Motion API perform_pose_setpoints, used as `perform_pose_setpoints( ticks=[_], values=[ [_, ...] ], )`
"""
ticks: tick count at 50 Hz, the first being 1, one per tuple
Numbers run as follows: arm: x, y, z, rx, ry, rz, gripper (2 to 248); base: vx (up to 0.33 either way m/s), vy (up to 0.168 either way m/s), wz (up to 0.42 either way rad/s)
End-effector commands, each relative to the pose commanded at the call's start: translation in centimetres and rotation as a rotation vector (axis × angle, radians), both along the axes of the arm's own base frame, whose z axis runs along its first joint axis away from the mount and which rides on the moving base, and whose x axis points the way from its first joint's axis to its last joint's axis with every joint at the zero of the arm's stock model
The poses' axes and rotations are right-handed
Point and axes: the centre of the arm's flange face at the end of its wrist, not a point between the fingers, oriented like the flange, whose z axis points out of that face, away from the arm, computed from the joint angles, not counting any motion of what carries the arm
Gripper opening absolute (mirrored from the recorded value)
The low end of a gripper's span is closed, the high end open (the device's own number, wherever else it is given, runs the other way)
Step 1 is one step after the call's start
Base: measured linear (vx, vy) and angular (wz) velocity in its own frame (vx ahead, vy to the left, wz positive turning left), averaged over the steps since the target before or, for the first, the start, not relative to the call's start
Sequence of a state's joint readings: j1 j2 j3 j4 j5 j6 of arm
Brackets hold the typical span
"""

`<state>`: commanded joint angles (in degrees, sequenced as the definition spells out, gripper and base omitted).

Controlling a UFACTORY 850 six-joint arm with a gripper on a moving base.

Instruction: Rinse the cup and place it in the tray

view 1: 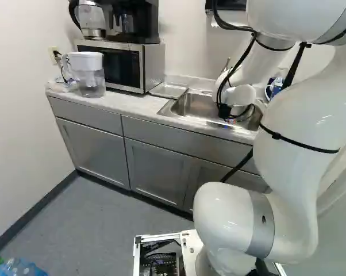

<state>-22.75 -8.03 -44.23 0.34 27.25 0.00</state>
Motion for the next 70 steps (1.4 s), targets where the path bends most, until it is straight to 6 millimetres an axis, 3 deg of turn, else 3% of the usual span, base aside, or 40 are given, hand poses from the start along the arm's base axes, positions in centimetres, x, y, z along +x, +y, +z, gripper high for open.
perform_pose_setpoints(
  ticks=[70],
  values=[
    [0.00, 0.00, 0.00, 0.000, 0.000, 0.000, 126, 0.000, 0.000, 0.000]
  ],
)
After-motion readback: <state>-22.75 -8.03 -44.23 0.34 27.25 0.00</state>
